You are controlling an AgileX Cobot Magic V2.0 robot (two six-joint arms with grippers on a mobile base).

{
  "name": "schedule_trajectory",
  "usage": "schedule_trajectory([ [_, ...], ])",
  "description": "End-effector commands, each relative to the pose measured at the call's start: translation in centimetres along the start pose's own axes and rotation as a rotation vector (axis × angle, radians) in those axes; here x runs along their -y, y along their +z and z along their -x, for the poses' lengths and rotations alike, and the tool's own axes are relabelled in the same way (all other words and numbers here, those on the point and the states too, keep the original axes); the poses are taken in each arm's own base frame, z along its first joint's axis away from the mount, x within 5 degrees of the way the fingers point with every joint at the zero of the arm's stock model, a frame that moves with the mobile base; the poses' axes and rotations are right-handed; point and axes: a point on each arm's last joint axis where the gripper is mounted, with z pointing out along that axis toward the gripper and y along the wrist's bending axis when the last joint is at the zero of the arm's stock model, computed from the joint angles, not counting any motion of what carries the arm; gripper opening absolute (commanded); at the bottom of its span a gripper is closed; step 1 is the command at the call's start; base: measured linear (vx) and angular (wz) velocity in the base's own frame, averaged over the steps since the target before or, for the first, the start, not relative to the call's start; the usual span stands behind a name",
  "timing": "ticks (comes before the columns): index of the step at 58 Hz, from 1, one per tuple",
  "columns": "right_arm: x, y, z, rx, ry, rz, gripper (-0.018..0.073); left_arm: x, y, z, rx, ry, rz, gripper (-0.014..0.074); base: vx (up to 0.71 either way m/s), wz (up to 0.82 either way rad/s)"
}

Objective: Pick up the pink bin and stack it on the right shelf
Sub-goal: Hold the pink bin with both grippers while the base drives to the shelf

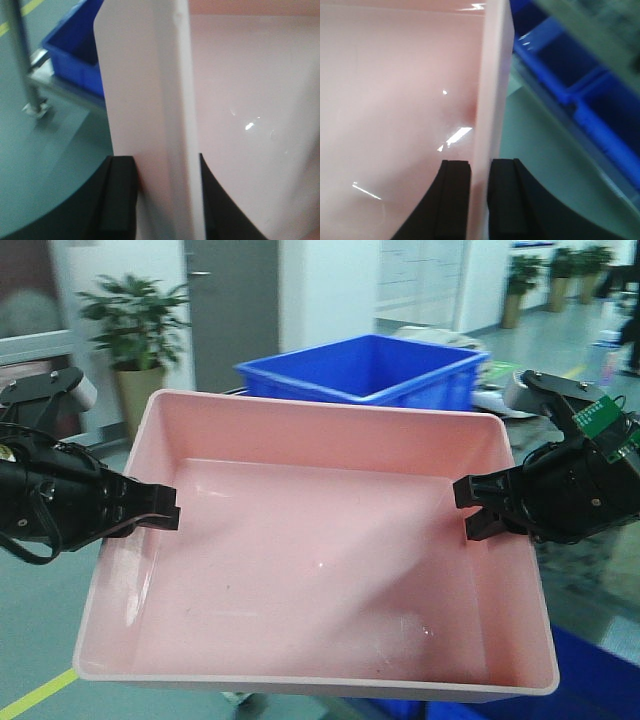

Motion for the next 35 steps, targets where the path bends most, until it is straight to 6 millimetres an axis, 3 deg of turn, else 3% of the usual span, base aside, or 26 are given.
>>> schedule_trajectory([
  [1, -0.95, -2.47, 1.27, 0.144, -0.004, 0.047, -0.0008, 1.86, -2.40, 1.39, 0.130, -0.015, -0.086, -0.0008, 0.42, -0.74],
  [35, -0.95, -2.47, 1.26, 0.144, -0.005, 0.046, -0.0008, 1.86, -2.40, 1.39, 0.129, -0.015, -0.086, -0.0008, 0.36, -0.75],
])
